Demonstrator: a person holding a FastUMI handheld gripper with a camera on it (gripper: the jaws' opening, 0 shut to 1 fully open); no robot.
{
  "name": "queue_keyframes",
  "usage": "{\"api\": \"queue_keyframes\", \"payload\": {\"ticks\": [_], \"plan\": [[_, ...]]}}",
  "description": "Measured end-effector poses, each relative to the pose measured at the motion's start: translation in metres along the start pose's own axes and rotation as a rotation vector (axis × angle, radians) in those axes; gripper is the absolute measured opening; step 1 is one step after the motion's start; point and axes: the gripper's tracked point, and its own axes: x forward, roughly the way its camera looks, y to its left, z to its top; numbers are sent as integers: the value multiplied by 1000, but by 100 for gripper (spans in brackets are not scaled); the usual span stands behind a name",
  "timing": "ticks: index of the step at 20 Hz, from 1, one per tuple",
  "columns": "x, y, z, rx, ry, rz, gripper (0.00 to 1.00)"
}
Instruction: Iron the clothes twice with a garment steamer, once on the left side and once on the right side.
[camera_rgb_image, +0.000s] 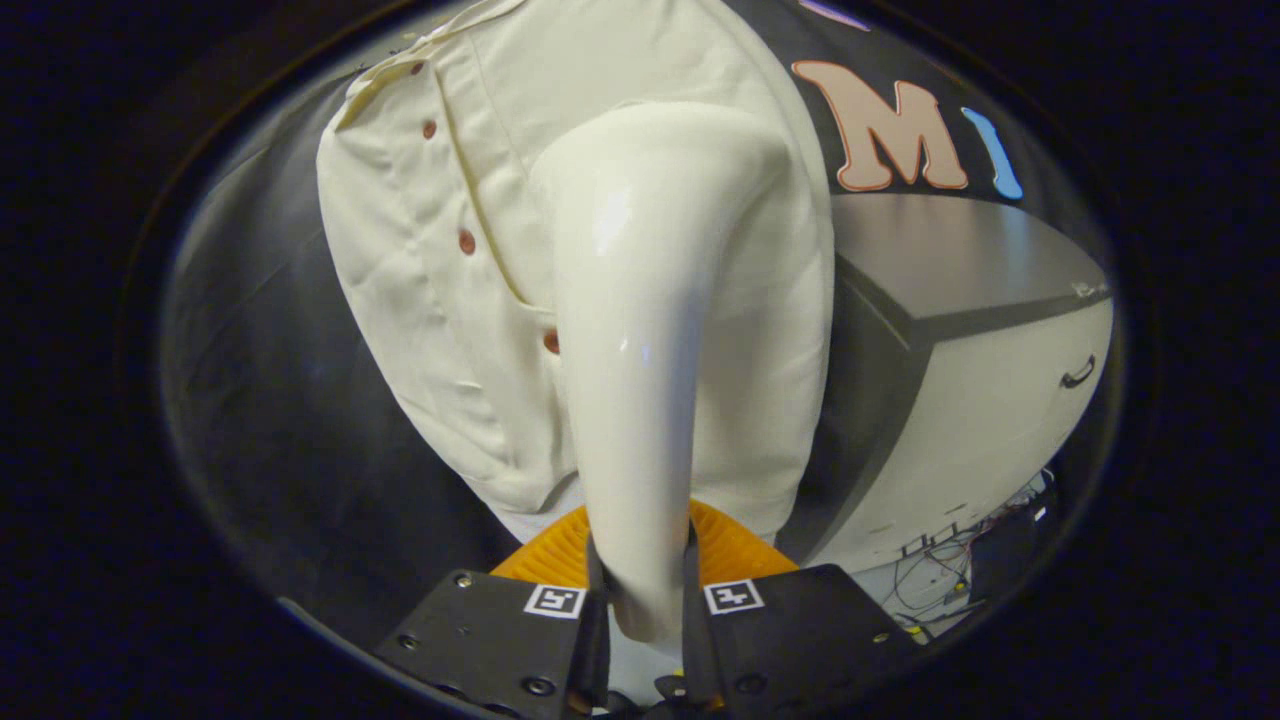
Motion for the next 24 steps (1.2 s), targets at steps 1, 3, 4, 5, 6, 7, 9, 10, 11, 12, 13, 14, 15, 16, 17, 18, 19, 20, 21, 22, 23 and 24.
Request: {"api": "queue_keyframes", "payload": {"ticks": [1,3,4,5,6,7,9,10,11,12,13,14,15,16,17,18,19,20,21,22,23,24], "plan": [[3,-4,-10,2,22,4,29],[6,-13,-27,7,56,8,29],[8,-17,-35,11,71,7,29],[11,-19,-43,15,86,7,29],[13,-21,-48,17,96,7,29],[12,-23,-52,16,105,8,29],[11,-29,-62,10,121,5,29],[11,-30,-66,8,131,2,29],[11,-32,-73,3,139,0,29],[9,-33,-78,0,145,-3,30],[5,-36,-84,5,156,-5,29],[3,-36,-89,15,163,-7,29],[3,-34,-95,26,170,-8,30],[1,-33,-100,36,175,-11,29],[-7,-33,-104,47,176,-14,29],[-14,-32,-106,55,173,-18,29],[-21,-30,-108,63,165,-24,29],[-29,-29,-109,68,158,-30,29],[-39,-27,-110,71,146,-37,29],[-49,-25,-111,73,133,-47,29],[-62,-25,-113,76,117,-61,29],[-76,-24,-115,85,100,-78,29]]}}
